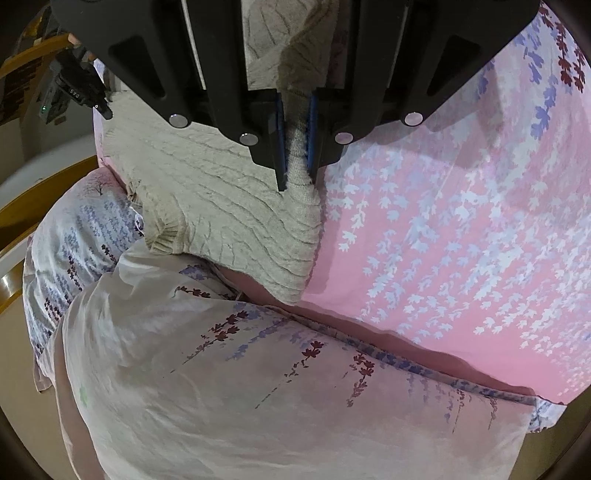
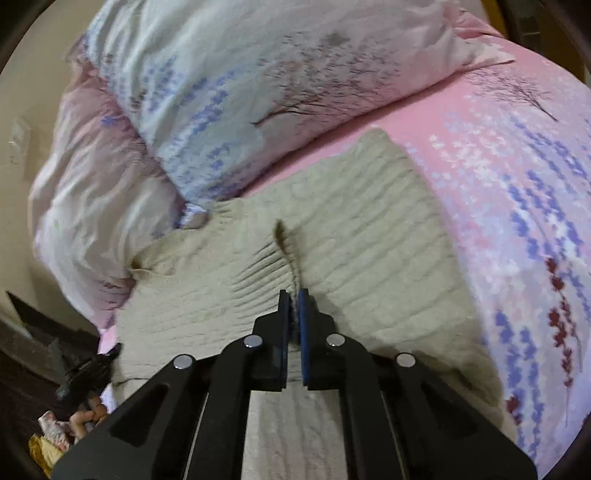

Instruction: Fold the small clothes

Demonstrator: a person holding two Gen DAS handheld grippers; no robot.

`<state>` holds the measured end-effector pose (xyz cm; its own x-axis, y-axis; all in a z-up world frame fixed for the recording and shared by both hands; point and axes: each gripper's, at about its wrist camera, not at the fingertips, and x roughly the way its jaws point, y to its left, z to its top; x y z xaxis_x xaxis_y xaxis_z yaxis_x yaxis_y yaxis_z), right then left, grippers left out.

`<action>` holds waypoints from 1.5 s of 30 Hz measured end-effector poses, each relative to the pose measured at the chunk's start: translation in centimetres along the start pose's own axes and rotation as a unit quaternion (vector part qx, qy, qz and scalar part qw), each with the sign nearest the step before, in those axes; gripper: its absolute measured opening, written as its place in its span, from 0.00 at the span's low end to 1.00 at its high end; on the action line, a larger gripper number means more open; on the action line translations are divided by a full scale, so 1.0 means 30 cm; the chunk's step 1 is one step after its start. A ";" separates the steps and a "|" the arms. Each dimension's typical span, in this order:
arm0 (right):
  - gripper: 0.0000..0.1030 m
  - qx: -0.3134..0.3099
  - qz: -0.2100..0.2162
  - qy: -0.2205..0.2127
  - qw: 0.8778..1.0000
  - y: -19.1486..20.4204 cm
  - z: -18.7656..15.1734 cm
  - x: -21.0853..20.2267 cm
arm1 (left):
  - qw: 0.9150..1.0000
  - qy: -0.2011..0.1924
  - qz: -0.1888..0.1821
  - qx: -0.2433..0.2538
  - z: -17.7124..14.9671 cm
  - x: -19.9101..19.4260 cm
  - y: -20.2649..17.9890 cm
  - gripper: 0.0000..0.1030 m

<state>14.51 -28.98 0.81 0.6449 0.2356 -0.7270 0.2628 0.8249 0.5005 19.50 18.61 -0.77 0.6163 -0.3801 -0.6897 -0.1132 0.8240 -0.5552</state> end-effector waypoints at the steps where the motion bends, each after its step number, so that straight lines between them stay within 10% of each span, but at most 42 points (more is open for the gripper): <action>1: 0.04 -0.002 -0.003 0.001 1.000 -0.001 0.000 0.003 | 1.000 0.000 0.000 -0.002 0.000 0.001 -0.001 0.09; 8: 0.62 -0.066 0.028 -0.010 0.997 -0.020 -0.065 -0.246 | 0.999 -0.005 -0.014 0.045 -0.139 -0.200 -0.006 0.32; 20: 0.52 -0.001 0.052 0.061 0.997 -0.386 -0.398 -0.545 | 0.995 0.075 -0.039 0.062 -0.598 -0.470 0.048 0.40; 33: 0.17 -0.019 0.178 0.138 0.974 -0.326 -0.569 -0.490 | 0.988 0.112 -0.098 0.034 -0.808 -0.521 -0.007 0.26; 37: 0.07 -0.036 0.188 0.116 0.975 -0.289 -0.560 -0.506 | 0.988 0.108 -0.106 0.033 -0.806 -0.517 -0.030 0.09; 45: 0.07 -0.154 0.137 -0.036 0.978 -0.089 -0.392 -0.604 | 0.994 0.004 -0.088 0.070 -0.598 -0.546 -0.116 0.07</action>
<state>-6.33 -29.40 7.13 0.7131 0.4410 -0.5450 -0.1485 0.8547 0.4974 -4.18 14.42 4.12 0.6102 -0.5258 -0.5926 0.1053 0.7952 -0.5971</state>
